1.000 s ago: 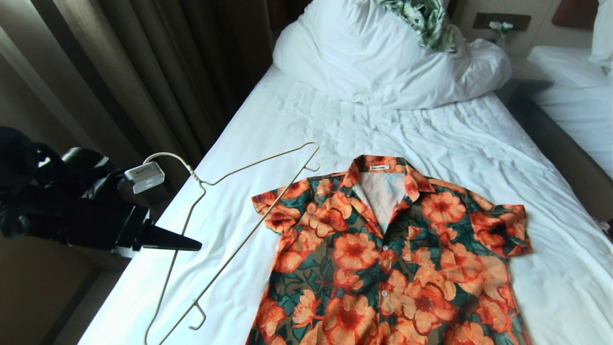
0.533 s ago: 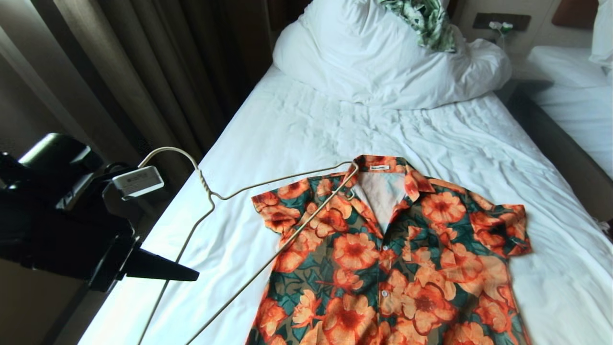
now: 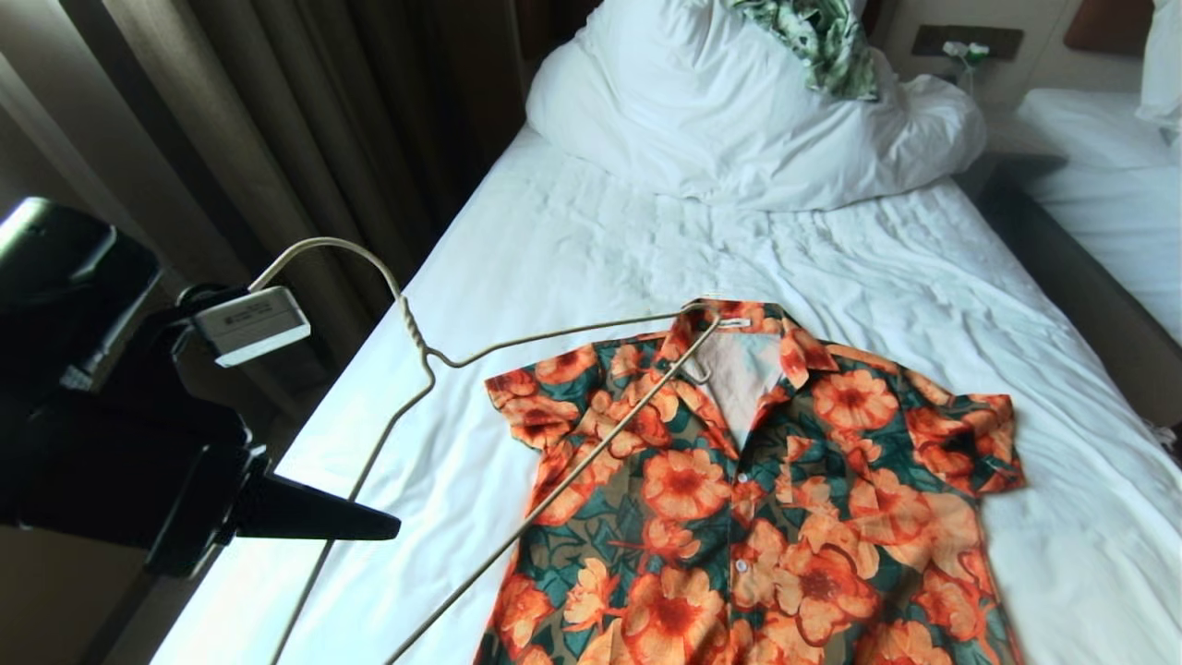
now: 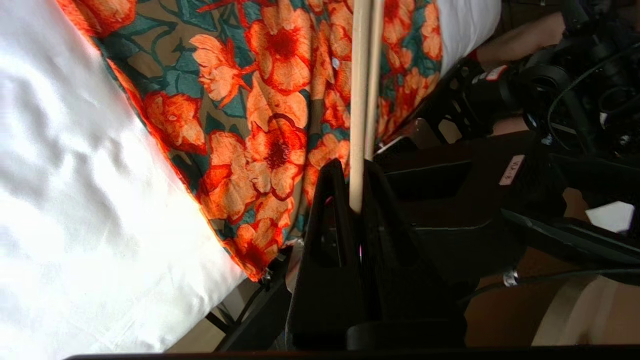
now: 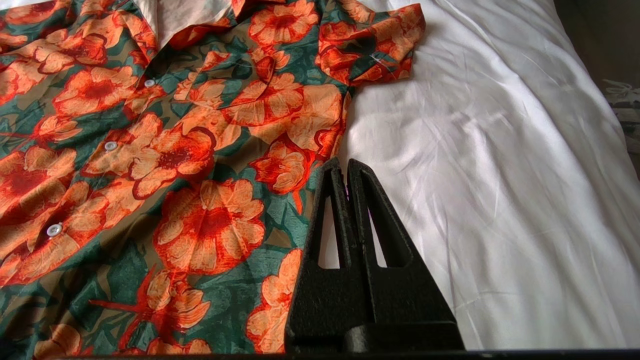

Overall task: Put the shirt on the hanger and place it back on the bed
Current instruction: Lift the shirt and hanger

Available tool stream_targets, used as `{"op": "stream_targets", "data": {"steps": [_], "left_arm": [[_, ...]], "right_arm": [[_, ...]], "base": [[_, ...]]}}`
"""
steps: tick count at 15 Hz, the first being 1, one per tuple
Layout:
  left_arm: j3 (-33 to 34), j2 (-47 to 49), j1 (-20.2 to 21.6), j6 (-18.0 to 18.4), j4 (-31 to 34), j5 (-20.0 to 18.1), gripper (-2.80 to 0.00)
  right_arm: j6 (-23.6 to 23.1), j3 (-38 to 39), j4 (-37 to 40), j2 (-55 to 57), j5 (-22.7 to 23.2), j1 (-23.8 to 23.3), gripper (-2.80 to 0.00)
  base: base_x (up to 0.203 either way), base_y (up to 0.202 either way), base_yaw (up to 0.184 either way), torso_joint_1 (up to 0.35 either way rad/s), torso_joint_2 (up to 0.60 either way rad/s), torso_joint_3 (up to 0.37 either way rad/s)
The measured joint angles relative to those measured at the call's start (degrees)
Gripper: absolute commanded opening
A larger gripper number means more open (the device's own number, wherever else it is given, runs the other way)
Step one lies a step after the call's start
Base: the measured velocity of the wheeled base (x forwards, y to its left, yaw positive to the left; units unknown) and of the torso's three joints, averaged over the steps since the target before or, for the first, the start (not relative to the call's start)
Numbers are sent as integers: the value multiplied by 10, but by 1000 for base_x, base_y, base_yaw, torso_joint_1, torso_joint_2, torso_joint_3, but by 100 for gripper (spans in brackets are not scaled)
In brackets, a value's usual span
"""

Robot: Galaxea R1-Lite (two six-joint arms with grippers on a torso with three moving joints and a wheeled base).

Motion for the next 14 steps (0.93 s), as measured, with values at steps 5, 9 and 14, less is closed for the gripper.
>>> {"op": "stream_targets", "data": {"steps": [5, 9, 14], "left_arm": [[36, -25, -93, -102, -116, 129, -280], [50, -61, -137, -128, -115, 129, -280], [71, -89, -167, -125, -116, 112, -280]], "right_arm": [[12, 0, -1, 0, -3, 0, -280], [20, 0, 0, 0, -10, 0, -280], [4, -7, 9, 5, -4, 0, -280]], "base": [[0, 0, 0, 0, 0, 0], [0, 0, 0, 0, 0, 0], [0, 0, 0, 0, 0, 0]]}}
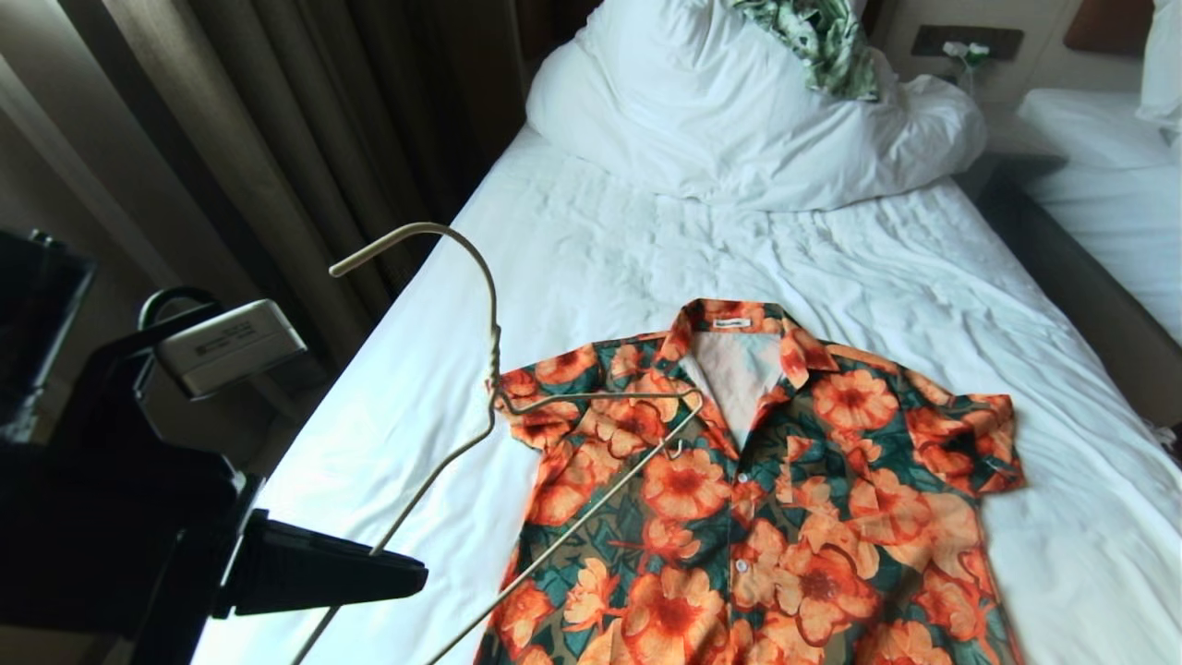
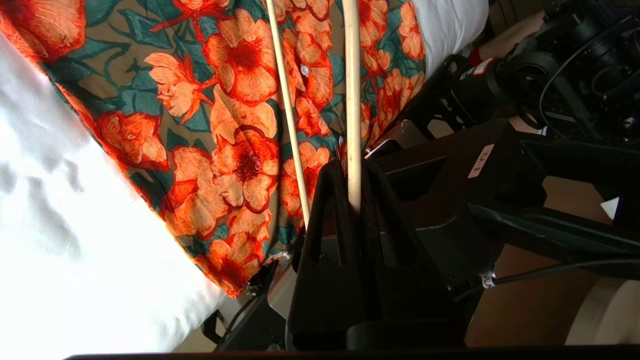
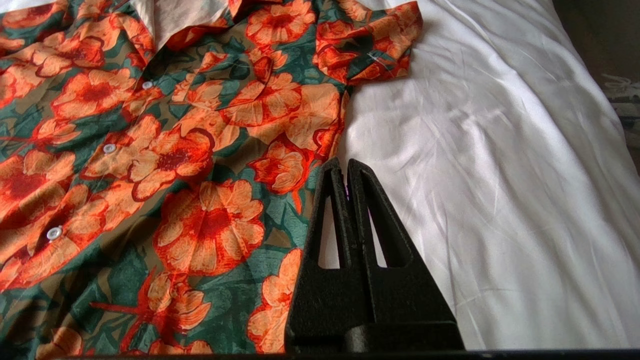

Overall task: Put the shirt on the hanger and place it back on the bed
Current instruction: Lift the shirt and hanger

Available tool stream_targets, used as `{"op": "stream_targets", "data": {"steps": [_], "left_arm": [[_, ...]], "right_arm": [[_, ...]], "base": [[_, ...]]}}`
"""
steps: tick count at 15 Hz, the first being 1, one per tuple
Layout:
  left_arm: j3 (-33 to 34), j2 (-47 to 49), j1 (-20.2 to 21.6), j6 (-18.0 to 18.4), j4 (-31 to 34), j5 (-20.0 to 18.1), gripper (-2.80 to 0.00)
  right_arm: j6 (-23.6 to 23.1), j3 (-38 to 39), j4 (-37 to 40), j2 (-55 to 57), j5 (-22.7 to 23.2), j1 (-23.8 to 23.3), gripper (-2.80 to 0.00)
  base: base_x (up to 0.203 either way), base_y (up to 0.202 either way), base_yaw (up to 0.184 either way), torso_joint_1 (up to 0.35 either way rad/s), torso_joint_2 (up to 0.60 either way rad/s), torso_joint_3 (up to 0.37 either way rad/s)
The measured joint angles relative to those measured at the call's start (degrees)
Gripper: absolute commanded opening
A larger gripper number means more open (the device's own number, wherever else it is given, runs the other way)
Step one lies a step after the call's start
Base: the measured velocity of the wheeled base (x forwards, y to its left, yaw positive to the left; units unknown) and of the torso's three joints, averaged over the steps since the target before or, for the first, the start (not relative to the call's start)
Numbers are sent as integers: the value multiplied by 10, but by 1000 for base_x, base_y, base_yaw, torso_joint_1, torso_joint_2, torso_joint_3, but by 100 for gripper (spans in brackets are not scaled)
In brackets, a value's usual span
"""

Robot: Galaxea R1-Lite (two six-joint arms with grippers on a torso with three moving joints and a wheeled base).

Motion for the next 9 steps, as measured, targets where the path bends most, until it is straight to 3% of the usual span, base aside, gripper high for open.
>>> {"op": "stream_targets", "data": {"steps": [5, 9], "left_arm": [[3, -1, -7, 6, -3, 1, -280], [-1, -2, -23, 8, -3, 4, -280]], "right_arm": [[9, -115, 25, 92, 18, 0, -280], [54, -241, 25, 233, 37, 1, -280]], "base": [[0, 0, 0, 0, 0, 0], [0, 0, 0, 0, 0, 0]]}}
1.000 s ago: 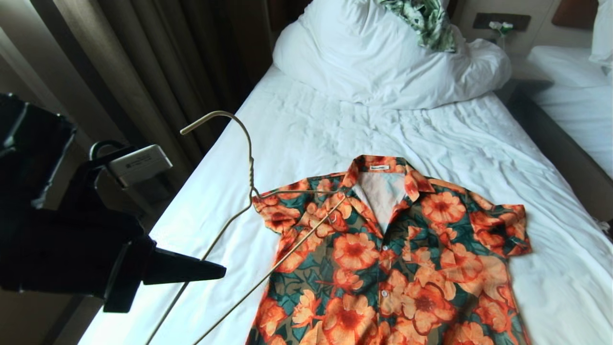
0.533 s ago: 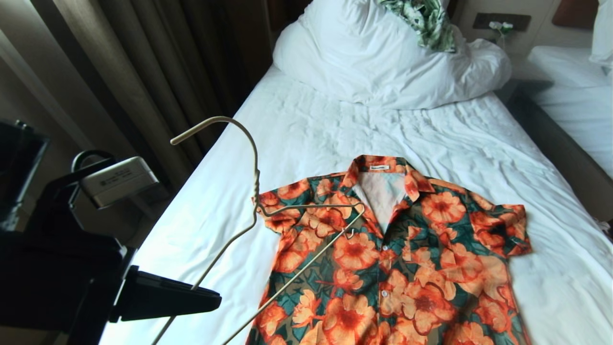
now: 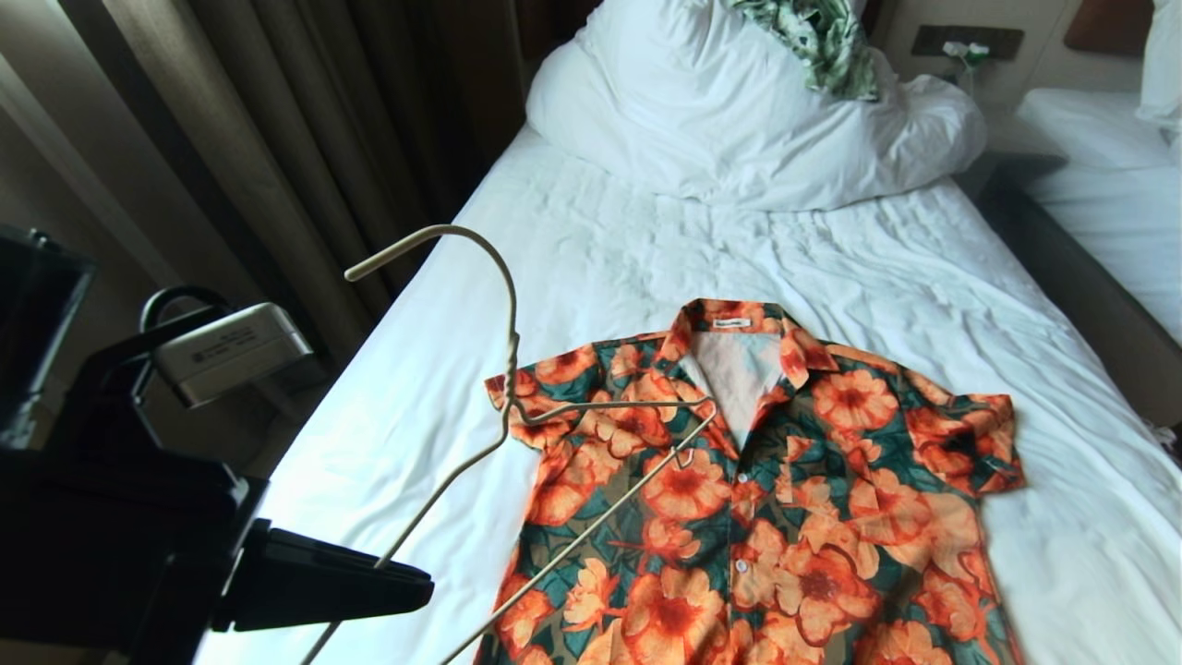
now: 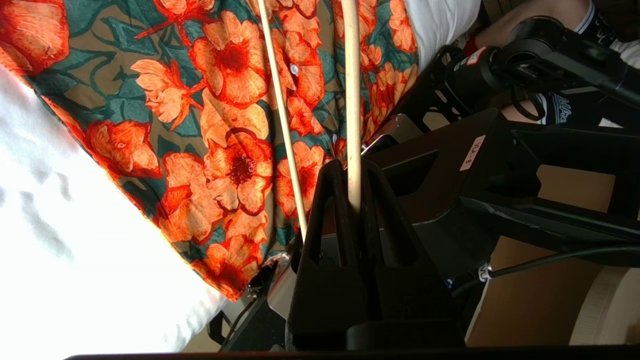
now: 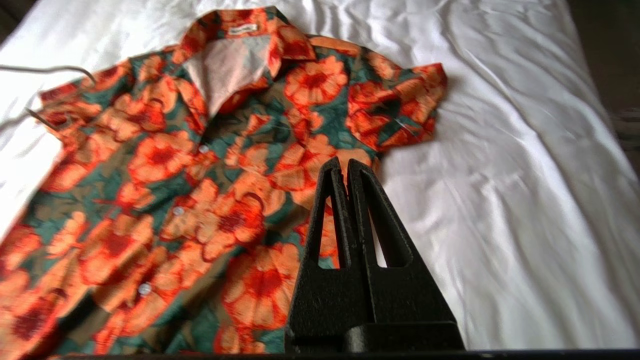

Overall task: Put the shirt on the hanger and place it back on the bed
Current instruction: Lift the shirt and hanger

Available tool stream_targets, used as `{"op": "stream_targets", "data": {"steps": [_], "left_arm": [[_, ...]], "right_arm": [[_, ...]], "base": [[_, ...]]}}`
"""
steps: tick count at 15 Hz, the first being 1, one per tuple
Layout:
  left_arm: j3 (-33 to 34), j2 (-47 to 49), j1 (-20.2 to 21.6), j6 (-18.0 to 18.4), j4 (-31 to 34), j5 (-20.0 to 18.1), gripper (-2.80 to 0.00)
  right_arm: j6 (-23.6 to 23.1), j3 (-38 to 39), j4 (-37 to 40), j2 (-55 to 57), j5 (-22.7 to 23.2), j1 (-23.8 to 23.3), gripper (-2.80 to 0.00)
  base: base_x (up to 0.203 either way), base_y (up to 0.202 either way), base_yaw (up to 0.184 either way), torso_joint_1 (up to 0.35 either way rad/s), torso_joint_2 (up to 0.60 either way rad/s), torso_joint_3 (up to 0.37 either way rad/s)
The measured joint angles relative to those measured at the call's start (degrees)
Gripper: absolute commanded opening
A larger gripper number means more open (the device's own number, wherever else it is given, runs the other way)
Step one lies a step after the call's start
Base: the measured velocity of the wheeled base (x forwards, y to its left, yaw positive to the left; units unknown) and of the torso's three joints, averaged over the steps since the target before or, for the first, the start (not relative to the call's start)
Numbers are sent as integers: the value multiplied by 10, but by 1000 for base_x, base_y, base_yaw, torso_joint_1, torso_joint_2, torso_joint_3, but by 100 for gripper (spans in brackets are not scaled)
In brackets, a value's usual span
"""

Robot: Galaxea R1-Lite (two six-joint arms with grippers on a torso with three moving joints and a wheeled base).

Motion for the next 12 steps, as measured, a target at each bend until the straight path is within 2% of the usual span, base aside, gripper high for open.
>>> {"op": "stream_targets", "data": {"steps": [3, 8, 12], "left_arm": [[-1, -1, -1, 0, 0, 4, -280], [1, -2, -2, 0, -1, 12, -280], [2, -15, -12, -3, 0, 11, -280]], "right_arm": [[22, -67, 0, 95, 33, 0, -280], [26, -163, 6, 266, 77, 0, -280], [26, -277, 37, 439, 107, 8, -280]], "base": [[0, 0, 0, 0, 0, 0], [0, 0, 0, 0, 0, 0], [0, 0, 0, 0, 0, 0]]}}
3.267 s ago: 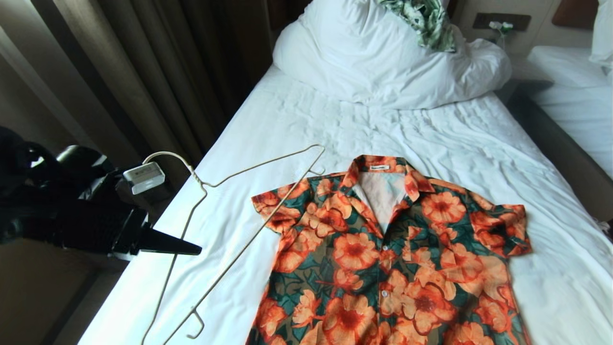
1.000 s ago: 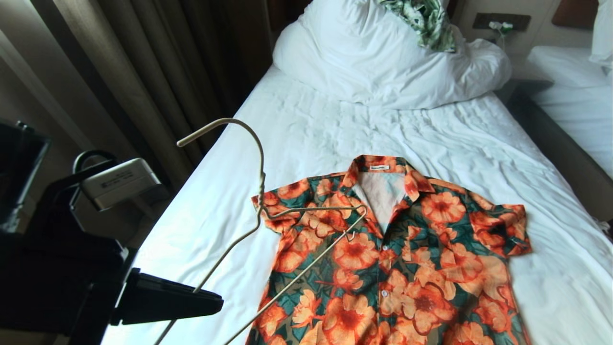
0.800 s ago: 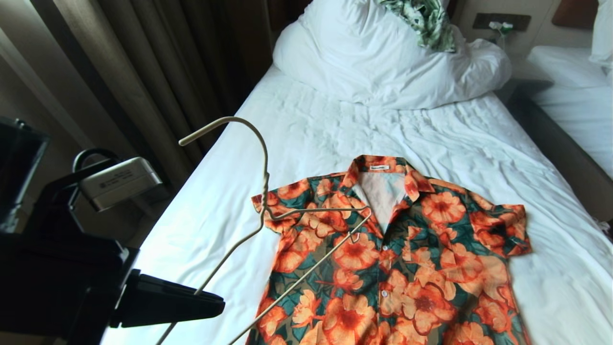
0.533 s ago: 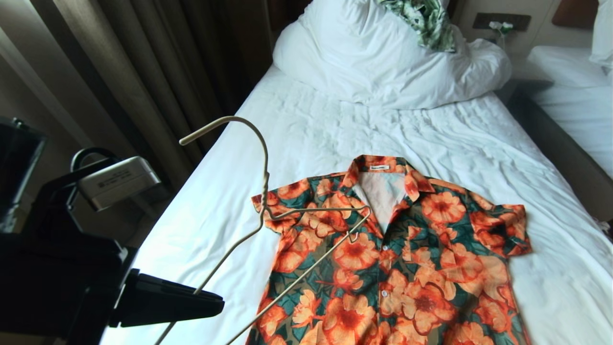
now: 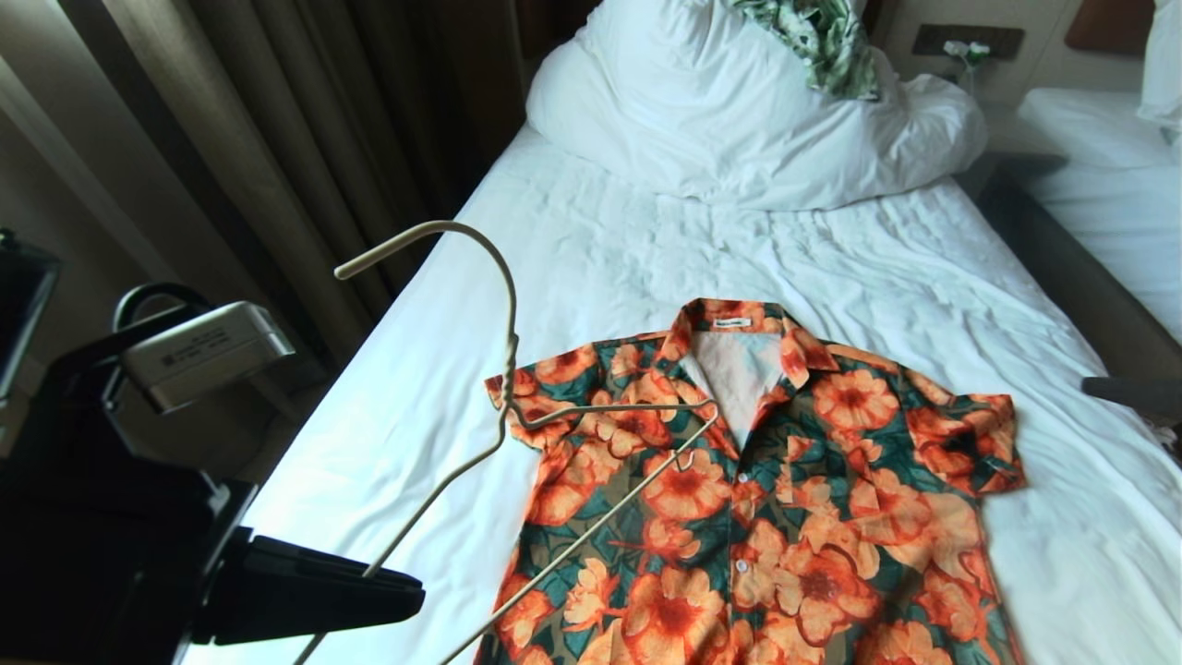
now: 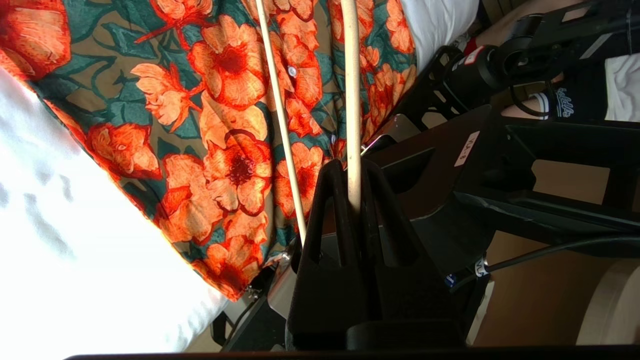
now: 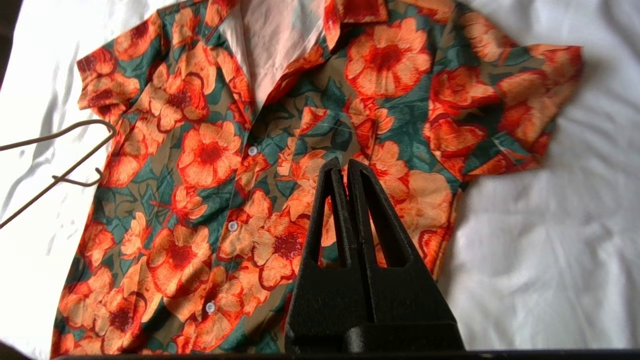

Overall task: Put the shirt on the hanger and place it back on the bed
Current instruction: Lift the shirt and hanger

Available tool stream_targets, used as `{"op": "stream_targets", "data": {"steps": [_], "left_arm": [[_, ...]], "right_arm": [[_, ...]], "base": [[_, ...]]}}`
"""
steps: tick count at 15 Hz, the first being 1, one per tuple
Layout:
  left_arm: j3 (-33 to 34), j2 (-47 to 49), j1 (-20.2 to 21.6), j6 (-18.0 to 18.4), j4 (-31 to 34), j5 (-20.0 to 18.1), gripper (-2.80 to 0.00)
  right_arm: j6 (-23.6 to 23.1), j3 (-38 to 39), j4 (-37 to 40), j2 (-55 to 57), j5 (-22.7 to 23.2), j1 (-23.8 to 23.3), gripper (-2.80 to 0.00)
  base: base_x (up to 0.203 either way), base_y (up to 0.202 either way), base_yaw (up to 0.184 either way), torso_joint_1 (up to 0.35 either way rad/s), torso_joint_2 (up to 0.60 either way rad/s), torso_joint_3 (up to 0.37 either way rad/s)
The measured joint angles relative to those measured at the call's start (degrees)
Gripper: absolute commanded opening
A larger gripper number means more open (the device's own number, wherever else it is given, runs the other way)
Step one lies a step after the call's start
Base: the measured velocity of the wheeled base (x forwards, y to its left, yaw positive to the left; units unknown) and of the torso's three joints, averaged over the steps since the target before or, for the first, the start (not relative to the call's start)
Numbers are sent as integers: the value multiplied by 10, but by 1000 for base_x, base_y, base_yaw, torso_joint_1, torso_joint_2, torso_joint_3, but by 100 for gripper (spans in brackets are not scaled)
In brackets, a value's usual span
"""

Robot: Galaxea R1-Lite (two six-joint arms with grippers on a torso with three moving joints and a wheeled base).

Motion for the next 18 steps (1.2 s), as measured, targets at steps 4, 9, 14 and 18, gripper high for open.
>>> {"op": "stream_targets", "data": {"steps": [4, 9, 14, 18], "left_arm": [[0, 7, -1, -2, -21, 17, -280], [-4, 21, -1, -1, -39, 19, -280], [-14, 24, -1, -2, -40, 17, -280], [-13, 24, -1, -2, -40, 17, -280]], "right_arm": [[0, -133, 27, 185, -6, 32, -280], [-1, -323, 36, 391, -54, 69, -280], [7, -528, 132, 560, -104, 105, 0], [14, -596, 134, 642, -222, 130, 0]], "base": [[0, 0, 0, 0, 0, 0], [0, 0, 0, 0, 0, 0], [0, 0, 0, 0, 0, 0], [0, 0, 0, 0, 0, 0]]}}
